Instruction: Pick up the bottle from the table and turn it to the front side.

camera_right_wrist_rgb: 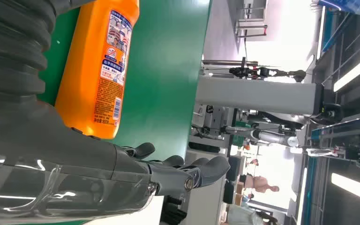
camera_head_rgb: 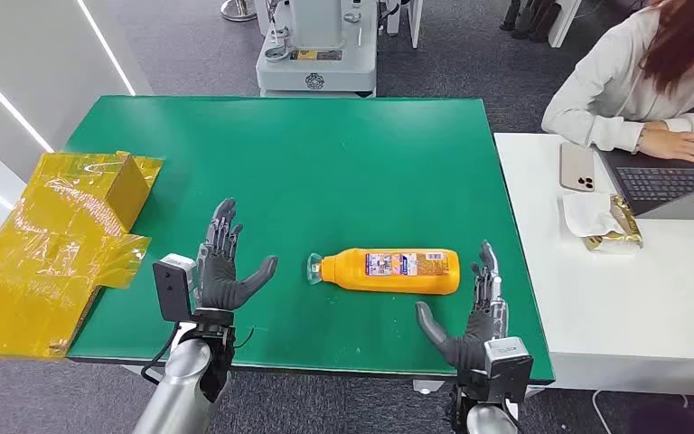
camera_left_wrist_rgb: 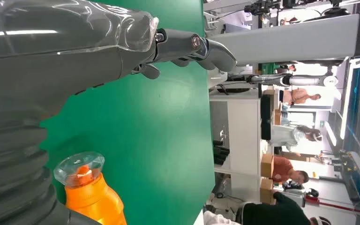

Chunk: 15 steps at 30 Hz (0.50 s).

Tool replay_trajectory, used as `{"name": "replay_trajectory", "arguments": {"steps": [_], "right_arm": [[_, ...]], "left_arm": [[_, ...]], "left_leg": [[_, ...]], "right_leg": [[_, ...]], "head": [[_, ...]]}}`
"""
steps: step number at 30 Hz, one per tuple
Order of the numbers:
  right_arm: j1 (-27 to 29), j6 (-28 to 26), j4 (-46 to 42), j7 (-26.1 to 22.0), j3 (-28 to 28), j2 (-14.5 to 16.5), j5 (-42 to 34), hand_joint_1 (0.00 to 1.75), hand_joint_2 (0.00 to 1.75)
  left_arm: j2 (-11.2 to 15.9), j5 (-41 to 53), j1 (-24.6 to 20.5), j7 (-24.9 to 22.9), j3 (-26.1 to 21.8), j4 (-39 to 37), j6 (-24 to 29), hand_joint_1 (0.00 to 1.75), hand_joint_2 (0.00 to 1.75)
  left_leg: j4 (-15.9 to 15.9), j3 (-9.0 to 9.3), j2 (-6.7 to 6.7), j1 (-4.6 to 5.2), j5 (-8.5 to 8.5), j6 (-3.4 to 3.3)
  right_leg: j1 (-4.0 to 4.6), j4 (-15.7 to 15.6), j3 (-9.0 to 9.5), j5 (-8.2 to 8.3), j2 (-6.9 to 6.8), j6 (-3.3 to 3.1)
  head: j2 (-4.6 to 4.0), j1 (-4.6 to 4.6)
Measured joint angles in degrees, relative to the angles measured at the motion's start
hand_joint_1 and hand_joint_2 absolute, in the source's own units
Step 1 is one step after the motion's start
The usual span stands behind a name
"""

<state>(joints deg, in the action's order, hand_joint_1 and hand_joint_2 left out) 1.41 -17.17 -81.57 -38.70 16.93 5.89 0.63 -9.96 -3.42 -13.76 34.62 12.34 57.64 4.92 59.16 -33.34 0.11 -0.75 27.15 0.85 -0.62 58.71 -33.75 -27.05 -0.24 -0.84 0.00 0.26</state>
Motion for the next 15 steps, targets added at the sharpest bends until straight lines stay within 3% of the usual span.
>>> {"name": "replay_trajectory", "arguments": {"steps": [15], "right_arm": [[3.24, -6.35, -5.22, -1.29, -0.40, -2.03, -0.39, 0.00, 1.75]], "left_arm": [[1.07, -1.97, -0.59, 0.79, 0.12, -1.36, 0.75, 0.00, 1.75]], "left_leg": [[0.00, -0.02, 0.01, 0.00, 0.01, 0.00]], "right_leg": [[0.00, 0.00, -0.02, -0.01, 0.01, 0.00]], "head": [[0.00, 0.00]]}}
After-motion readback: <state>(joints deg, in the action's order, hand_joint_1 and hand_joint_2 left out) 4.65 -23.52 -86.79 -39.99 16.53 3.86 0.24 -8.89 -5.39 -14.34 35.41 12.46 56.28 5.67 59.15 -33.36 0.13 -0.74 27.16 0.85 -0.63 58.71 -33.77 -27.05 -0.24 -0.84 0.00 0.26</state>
